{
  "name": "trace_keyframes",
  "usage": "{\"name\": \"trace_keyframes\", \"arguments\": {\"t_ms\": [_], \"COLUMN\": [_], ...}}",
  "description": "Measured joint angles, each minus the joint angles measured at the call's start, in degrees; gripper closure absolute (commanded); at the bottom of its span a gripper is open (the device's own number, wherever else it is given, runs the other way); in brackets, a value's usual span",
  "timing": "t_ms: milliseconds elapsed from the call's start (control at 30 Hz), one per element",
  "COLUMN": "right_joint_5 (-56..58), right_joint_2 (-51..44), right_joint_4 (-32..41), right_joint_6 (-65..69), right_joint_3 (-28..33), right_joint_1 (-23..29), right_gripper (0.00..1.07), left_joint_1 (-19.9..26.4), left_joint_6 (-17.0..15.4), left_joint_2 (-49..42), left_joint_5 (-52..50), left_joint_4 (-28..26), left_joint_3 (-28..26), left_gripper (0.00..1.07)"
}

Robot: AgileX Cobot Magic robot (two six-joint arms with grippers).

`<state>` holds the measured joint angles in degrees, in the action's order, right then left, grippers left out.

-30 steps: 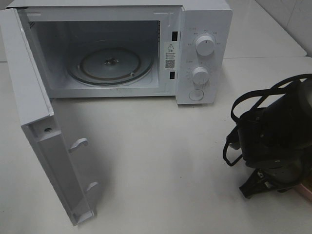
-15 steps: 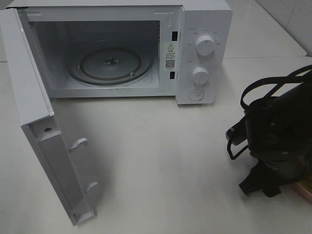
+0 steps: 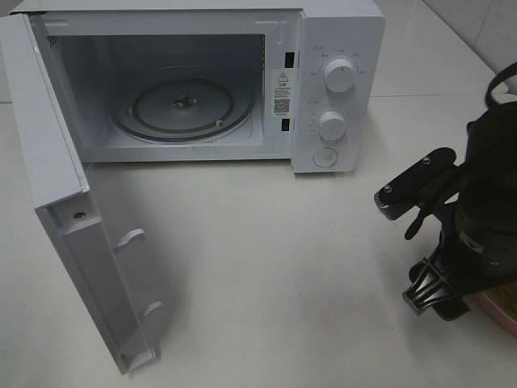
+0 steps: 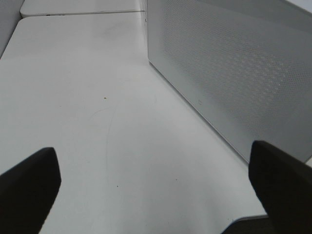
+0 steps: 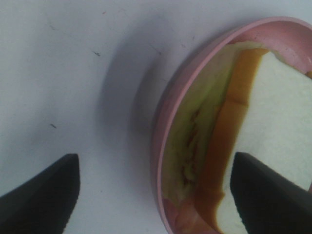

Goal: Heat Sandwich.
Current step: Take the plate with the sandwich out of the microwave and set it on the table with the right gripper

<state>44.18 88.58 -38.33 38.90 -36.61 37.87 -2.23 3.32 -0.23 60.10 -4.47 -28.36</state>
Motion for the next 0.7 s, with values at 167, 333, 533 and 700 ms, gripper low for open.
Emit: {"name": "trace_keyframes", "arguments": {"t_ms": [167,333,533,700], "right_joint_5": [0.00,1.03,3.32,6.59], "right_joint_2": [-6.02,-12.55,-19.65,-25.50], "right_joint_4": [4.07,9.80,14.67,18.51], "right_joint_6": [-6.65,-14.50,-21.26,-26.99], "right_joint_3": [0.06,0.06,0.06,-0.46], "right_joint_1": [0.00,0.00,0.00,0.00], "right_gripper": [0.23,0.23,0.24,0.24], "left_joint_1": [0.00,0.00,0.00,0.00], "left_joint_6": [0.00,0.00,0.00,0.00], "left_joint_2": [0.00,0.00,0.00,0.00], "left_joint_5": [0.00,0.00,0.00,0.00], "left_joint_4": [0.00,0.00,0.00,0.00], "left_joint_3": [0.00,0.00,0.00,0.00], "left_gripper": [0.09,0.09,0.09,0.09]}}
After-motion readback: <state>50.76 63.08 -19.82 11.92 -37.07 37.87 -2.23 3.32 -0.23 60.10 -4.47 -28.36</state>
